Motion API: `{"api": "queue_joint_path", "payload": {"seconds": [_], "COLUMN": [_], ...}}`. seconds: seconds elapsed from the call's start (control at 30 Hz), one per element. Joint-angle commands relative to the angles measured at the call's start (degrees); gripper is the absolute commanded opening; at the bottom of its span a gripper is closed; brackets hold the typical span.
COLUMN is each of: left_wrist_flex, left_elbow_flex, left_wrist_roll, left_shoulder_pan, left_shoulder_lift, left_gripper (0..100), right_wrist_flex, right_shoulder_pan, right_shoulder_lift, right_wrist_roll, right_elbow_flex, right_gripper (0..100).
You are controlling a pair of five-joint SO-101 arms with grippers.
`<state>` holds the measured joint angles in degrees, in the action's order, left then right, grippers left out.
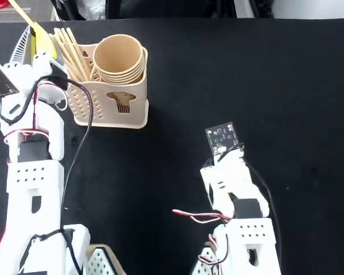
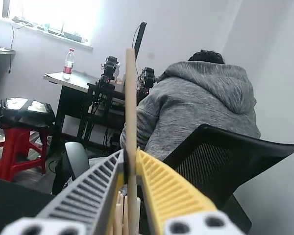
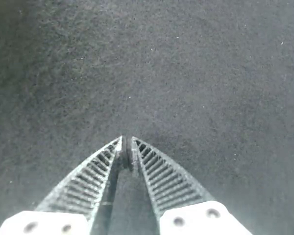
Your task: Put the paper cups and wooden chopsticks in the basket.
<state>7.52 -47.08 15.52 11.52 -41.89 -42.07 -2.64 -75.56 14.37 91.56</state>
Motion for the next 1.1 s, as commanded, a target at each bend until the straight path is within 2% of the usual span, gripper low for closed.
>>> {"api": "queue_joint_path", "payload": {"seconds": [0.0,0.07,0.2,0.37,0.53,0.67,0.83,0.93,1.07], "left_wrist_flex": [0.44,-0.35,-11.43,-28.13,-44.84,-55.47,-66.2,-67.78,-67.87], "left_elbow_flex": [-1.89,-2.77,-1.01,5.76,16.4,24.48,33.36,37.93,44.53], "left_wrist_roll": [-4.22,-6.42,-4.92,-5.19,-11.08,-18.29,-29.45,-35.25,-37.89], "left_shoulder_pan": [-0.66,-0.75,-0.48,-0.04,5.14,13.23,20.53,24.57,27.47], "left_shoulder_lift": [-0.26,-0.53,-4.84,-12.48,-14.51,-6.33,10.99,22.24,37.45], "left_gripper": [4,10,18,18,18,18,18,18,18], "right_wrist_flex": [0.7,0.79,0.97,0.97,0.62,0.62,0.53,0.53,0.53], "right_shoulder_pan": [0.35,0.35,0.35,0.35,0.35,0.35,0.35,0.35,0.35], "right_shoulder_lift": [-0.75,-0.75,-0.75,-0.75,-0.75,-0.75,-0.75,-0.75,-0.75], "right_wrist_roll": [0.18,0.18,0.18,0.18,0.18,0.18,0.18,0.18,0.18], "right_elbow_flex": [-2.07,-2.07,-2.07,-2.07,-2.07,-2.07,-2.07,-2.07,-2.07], "right_gripper": [1.2,1.2,1.2,1.2,1.2,1.2,1.2,1.2,1.2]}}
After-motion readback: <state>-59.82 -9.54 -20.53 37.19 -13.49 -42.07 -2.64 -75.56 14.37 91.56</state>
